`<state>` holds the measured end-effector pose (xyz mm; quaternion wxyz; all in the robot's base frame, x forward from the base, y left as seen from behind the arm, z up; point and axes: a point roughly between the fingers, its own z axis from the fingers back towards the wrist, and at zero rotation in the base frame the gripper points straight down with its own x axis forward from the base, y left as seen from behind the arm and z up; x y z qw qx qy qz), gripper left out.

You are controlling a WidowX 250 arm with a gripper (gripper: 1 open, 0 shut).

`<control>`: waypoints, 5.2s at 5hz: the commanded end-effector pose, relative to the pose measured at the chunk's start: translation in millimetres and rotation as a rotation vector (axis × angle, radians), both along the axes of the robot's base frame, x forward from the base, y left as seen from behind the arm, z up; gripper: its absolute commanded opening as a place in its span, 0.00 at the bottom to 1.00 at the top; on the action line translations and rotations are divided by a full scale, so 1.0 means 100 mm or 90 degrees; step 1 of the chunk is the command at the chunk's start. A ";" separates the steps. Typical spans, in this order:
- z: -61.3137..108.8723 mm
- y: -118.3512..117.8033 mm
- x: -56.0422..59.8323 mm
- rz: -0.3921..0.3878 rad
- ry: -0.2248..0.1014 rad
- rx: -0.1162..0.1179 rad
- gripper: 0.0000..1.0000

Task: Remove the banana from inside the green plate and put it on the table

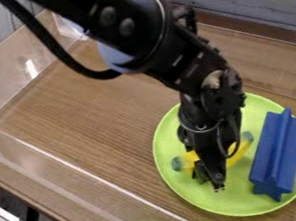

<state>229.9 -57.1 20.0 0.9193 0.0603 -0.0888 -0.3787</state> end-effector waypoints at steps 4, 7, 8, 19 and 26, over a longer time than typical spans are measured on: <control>-0.11 0.13 -0.06 0.005 0.022 0.014 0.00; -0.12 0.17 -0.06 0.006 0.023 0.019 0.00; -0.12 0.19 -0.06 0.006 0.025 0.022 0.00; -0.10 0.37 -0.01 0.020 0.037 0.041 0.00; -0.06 0.51 0.04 0.034 0.049 0.050 0.00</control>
